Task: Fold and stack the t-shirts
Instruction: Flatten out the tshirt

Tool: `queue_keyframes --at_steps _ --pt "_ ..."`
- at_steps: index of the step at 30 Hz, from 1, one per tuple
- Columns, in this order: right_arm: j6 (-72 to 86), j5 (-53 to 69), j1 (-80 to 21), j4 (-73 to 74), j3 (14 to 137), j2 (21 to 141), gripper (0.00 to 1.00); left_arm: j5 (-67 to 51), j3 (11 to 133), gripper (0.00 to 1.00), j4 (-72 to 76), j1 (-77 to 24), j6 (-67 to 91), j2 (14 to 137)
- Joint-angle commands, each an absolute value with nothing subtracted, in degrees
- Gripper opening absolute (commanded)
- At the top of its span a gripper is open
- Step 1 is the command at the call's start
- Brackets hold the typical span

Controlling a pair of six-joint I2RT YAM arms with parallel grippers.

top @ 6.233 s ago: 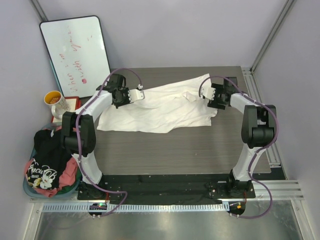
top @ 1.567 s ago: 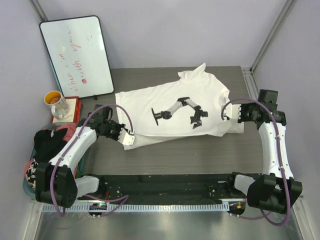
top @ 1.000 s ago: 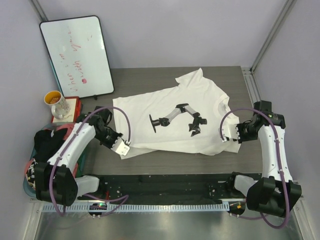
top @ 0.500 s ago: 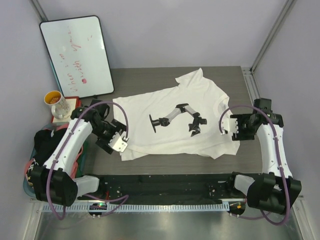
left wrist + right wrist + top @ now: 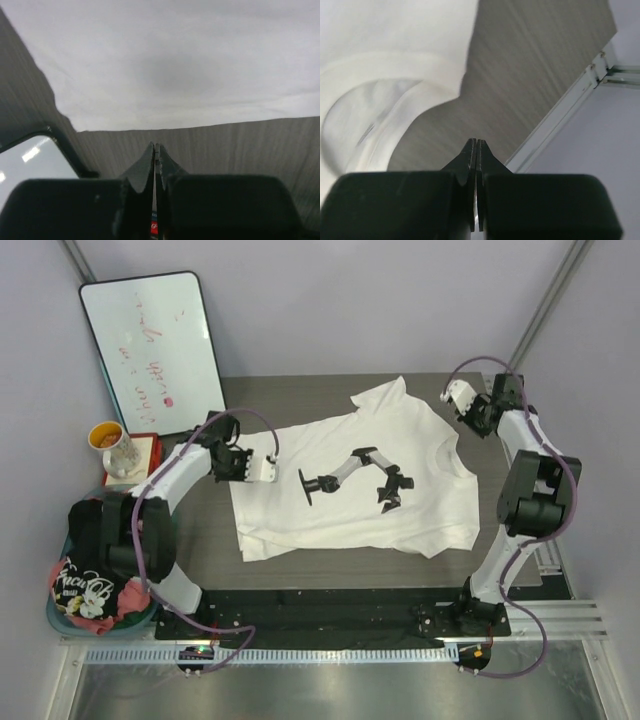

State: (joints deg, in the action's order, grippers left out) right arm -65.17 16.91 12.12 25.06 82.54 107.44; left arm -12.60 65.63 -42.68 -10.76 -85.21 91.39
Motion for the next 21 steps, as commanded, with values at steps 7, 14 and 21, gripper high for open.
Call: queue_keyframes --at_steps 7,14,21 --pt "-50.4 20.8 7.3 18.1 102.0 122.0 0.01 3.8 75.5 0.0 -27.8 -12.4 -74.9 102.3" --pt "-48.2 24.3 2.7 17.8 105.3 126.9 0.01 8.6 78.5 0.0 -26.0 -13.8 -73.2 107.4" --pt "-46.7 18.7 1.1 16.3 110.5 133.7 0.01 9.3 81.5 0.0 -26.0 -14.5 -72.3 111.1"
